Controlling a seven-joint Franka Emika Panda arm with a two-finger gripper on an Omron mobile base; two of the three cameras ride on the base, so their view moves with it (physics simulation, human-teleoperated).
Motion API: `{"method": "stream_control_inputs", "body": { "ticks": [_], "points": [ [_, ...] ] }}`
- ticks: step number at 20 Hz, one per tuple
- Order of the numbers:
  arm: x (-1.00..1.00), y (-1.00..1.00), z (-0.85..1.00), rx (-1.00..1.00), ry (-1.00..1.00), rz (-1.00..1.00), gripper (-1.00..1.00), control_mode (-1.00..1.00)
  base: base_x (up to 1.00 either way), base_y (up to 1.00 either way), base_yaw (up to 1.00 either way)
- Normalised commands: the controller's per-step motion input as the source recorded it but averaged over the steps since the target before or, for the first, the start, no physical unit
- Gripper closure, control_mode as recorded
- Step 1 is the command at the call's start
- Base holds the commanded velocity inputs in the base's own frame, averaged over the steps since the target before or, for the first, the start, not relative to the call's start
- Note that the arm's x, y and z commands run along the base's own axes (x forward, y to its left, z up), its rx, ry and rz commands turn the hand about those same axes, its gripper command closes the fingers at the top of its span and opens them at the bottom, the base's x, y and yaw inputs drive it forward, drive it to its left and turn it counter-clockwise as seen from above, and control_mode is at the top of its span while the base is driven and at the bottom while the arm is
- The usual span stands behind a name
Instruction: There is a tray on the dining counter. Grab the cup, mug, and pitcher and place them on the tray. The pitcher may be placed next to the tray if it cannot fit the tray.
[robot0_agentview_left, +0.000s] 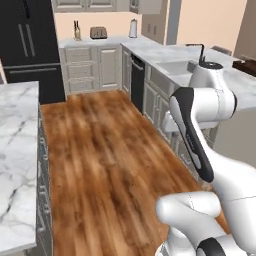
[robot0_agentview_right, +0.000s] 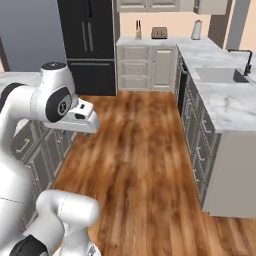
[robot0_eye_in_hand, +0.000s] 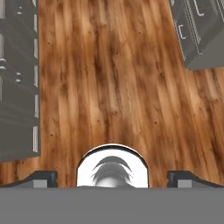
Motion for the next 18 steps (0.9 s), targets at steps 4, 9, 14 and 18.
{"method": "stream_control_inputs", "body": {
  "ticks": [4, 9, 14, 18],
  "points": [
    [0.0, 0.0, 0.0, 0.0, 0.0, 0.0, -1.0, 1.0, 1.0, -0.15, 0.02],
    [0.0, 0.0, 0.0, 0.0, 0.0, 0.0, -1.0, 1.0, 1.0, 0.0, 0.06],
    [0.0, 0.0, 0.0, 0.0, 0.0, 0.0, -1.0, 1.0, 1.0, 0.0, 0.08],
    [0.0, 0.0, 0.0, 0.0, 0.0, 0.0, -1.0, 1.0, 1.0, -0.05, 0.1]
  ]
}}
